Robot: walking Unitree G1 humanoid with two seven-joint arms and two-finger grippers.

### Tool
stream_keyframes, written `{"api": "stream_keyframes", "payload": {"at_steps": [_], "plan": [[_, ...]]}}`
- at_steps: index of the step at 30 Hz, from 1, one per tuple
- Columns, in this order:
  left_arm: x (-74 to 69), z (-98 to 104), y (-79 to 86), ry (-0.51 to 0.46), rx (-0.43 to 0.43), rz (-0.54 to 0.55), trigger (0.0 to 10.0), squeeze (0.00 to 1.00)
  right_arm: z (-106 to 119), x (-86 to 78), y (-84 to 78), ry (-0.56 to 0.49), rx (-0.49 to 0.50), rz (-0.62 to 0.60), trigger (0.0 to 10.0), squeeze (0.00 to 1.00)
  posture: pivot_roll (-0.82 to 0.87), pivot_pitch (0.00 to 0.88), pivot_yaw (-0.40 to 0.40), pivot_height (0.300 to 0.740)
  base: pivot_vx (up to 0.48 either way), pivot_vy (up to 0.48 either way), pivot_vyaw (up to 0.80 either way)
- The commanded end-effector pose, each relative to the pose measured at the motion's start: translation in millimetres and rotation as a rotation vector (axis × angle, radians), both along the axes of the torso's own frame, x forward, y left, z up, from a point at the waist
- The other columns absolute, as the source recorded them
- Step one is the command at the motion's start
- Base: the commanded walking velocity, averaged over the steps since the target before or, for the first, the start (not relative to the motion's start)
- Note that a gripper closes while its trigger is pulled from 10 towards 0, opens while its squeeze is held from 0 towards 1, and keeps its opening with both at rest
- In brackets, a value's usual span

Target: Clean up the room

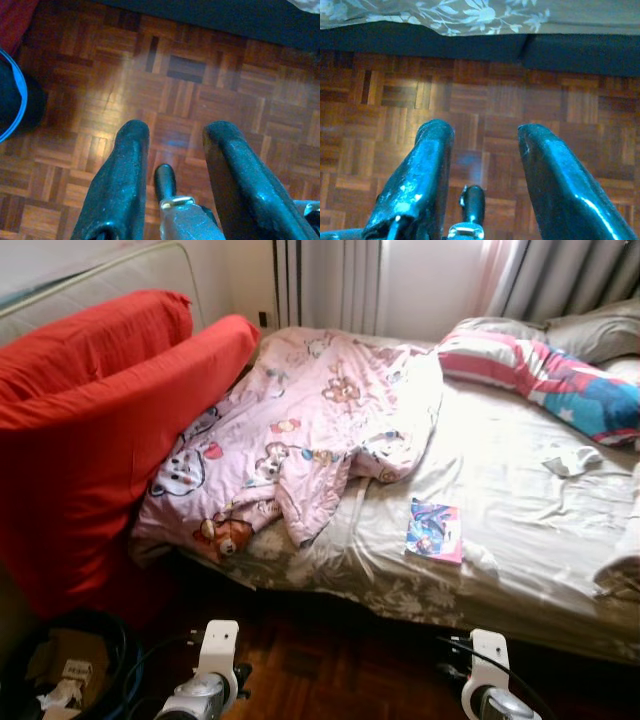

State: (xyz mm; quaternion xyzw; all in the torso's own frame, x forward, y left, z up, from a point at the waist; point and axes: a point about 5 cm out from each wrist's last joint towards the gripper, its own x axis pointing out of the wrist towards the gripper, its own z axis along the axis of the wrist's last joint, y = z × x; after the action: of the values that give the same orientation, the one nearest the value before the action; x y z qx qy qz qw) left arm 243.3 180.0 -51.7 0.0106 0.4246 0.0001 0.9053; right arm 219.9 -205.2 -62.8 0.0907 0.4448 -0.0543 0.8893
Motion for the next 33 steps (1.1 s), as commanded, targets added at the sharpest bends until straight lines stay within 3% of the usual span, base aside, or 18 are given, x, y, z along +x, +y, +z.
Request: {"api": "stream_keyframes", "payload": {"at_steps": [1,29,33], "plan": [[-1.0,-1.0,-0.5,0.013,-0.007,0.009,10.0,0.0,-0.9,-1.8,-1.3,0.002,0.006,-0.018,10.0,0.0,0.03,0.0,-0.015,0.74,0.334,0.0,0.0],[-1.3,-1.0,0.4,0.018,0.004,-0.011,10.0,0.0,-1.4,-2.4,-1.6,0.009,-0.015,-0.022,10.0,0.0,0.02,0.0,-0.009,0.74,0.337,0.0,0.0],[-1.9,-1.5,0.5,0.02,0.003,-0.009,10.0,0.0,-1.8,-3.3,-2.1,0.007,-0.017,-0.048,10.0,0.0,0.02,0.0,-0.008,0.74,0.337,0.0,-0.8]]}}
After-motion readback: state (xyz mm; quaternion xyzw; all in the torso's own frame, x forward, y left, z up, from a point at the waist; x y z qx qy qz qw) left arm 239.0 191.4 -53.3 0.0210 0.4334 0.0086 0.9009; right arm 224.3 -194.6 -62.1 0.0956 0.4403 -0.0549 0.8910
